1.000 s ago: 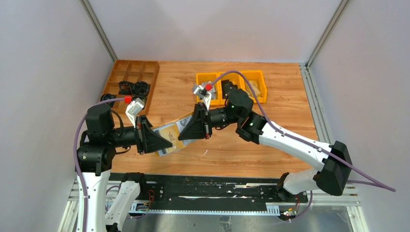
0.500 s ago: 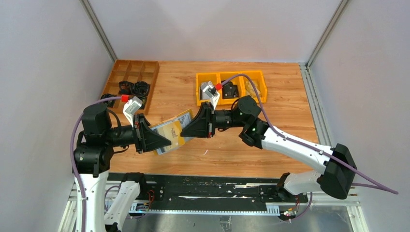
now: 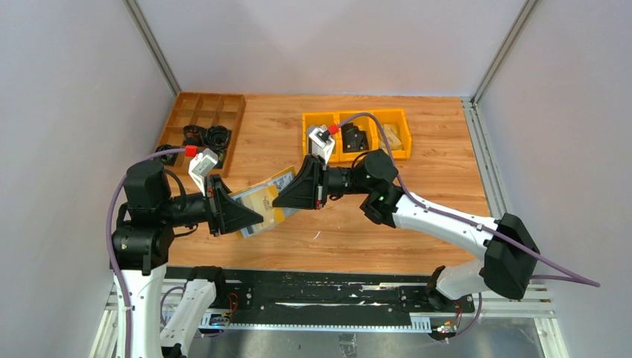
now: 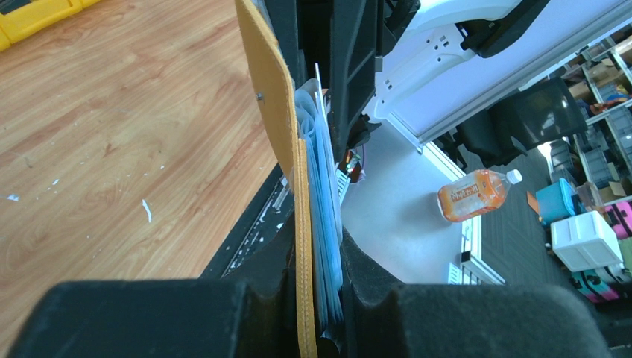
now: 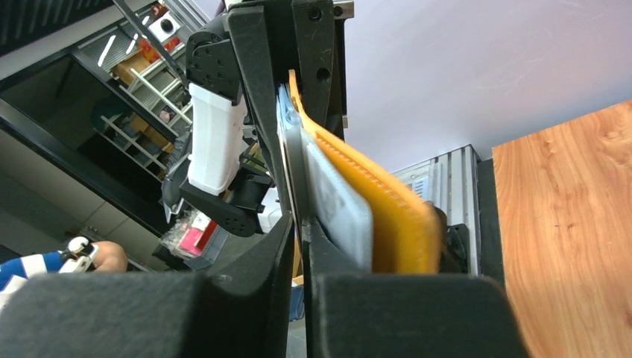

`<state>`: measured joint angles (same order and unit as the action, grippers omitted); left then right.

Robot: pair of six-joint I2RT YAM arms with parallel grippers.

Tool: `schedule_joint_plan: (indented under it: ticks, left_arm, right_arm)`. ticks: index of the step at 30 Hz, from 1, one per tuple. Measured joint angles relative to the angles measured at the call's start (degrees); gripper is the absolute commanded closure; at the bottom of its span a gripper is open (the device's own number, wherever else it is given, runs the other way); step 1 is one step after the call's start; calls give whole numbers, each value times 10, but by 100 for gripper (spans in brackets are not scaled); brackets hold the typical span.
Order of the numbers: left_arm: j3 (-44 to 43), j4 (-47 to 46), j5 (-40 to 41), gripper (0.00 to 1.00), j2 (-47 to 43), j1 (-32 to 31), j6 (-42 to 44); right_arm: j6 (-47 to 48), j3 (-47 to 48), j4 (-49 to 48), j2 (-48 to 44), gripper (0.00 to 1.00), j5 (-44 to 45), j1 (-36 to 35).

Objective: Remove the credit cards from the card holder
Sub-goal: Remove the credit card from the card holder.

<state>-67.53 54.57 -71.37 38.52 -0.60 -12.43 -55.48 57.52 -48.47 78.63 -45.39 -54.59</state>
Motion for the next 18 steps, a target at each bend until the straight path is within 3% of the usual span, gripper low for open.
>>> schedule_joint_plan:
  ticks: [2, 8, 15, 18]
  left_arm:
    - [-2, 0, 2, 100, 0, 0, 0]
    - [-3, 0, 16, 100, 0, 0, 0]
    - [-7, 2, 63, 100, 1, 0, 3]
    - [-8, 4, 82, 100, 2, 0, 5]
  right_arm:
    - [1, 0, 3, 0, 100, -1, 0]
    - [0, -12, 7, -20, 100, -8, 21]
    - [-1, -31, 43, -88, 100, -23, 108]
    - [5, -33, 86, -115, 100, -38, 180]
